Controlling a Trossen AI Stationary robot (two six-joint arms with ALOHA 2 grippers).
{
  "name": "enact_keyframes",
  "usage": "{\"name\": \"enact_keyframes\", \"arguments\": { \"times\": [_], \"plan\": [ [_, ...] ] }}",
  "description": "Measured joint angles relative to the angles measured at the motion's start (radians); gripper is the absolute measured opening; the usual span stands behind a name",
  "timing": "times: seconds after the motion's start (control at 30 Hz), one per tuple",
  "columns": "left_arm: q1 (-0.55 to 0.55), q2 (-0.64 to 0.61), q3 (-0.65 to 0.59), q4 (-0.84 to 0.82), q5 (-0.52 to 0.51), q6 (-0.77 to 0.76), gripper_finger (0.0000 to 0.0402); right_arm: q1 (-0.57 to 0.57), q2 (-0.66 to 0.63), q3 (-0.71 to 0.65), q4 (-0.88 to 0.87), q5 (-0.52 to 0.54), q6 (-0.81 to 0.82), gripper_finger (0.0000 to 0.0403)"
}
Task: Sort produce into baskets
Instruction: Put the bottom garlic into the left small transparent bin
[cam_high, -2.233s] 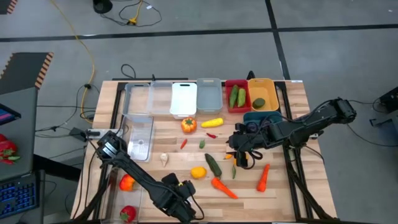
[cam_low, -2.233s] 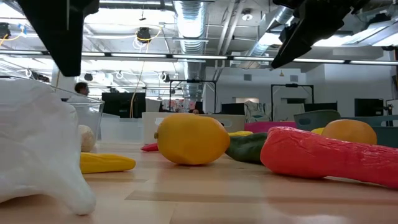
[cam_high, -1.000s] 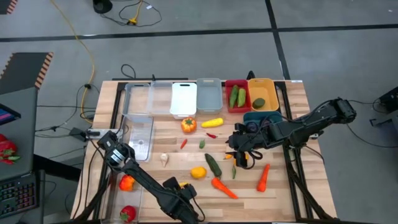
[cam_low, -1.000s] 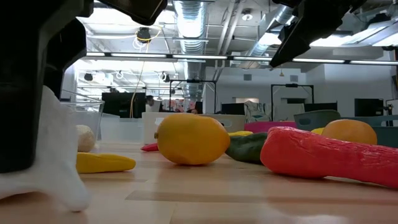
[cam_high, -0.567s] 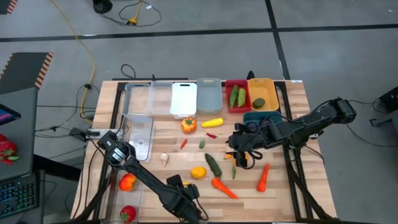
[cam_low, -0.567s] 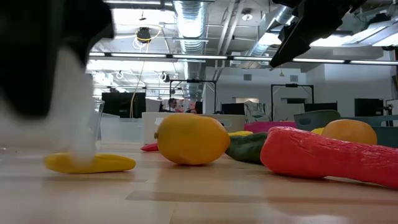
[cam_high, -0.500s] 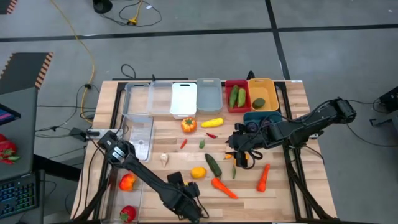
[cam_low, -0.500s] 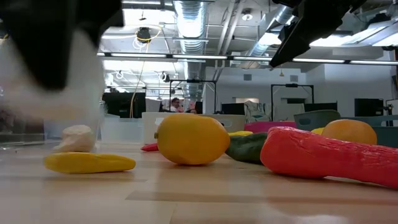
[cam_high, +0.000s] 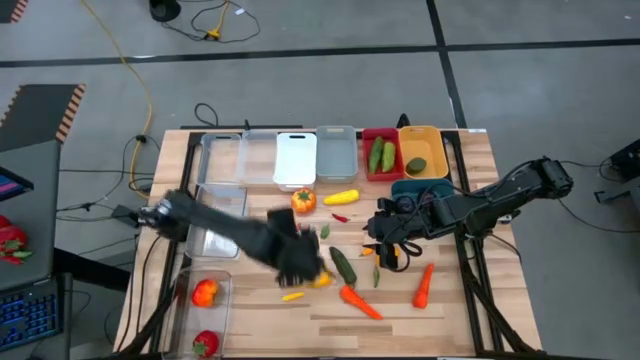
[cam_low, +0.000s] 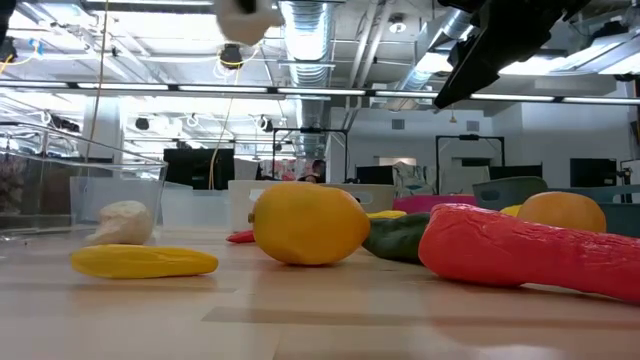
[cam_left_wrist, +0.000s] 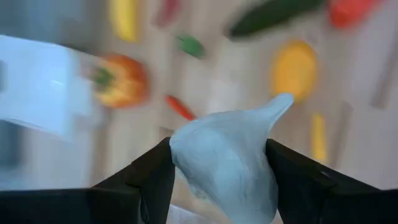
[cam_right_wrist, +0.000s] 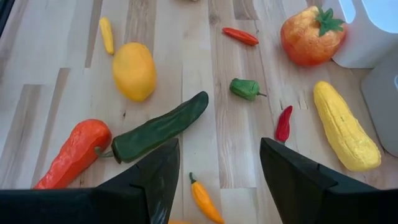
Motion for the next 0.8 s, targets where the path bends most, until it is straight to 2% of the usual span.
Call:
{"name": "enact_keyframes", "arguments": {
  "times": [0.17,0.4,0.7,0.8],
  "plan": [
    [0.157,-0.142,0.0,0.0,-0.071,0.106,0.021,-0.006,0.0,0.0,-0.001,0.0,0.0,0.025],
    [0.421,-0.284,-0.001,-0.001,-0.1,0.232,0.021,-0.006,0.0,0.0,-0.002,0.001,0.0,0.025],
    [0.738,-0.339,-0.001,-0.001,-0.087,0.356,0.021,-0.006,0.0,0.0,-0.001,0.002,0.0,0.025],
    [0.834,-0.33,-0.002,0.0,-0.049,0.396,0.021,-0.006,0.0,0.0,-0.001,0.002,0.0,0.025]
  ]
}}
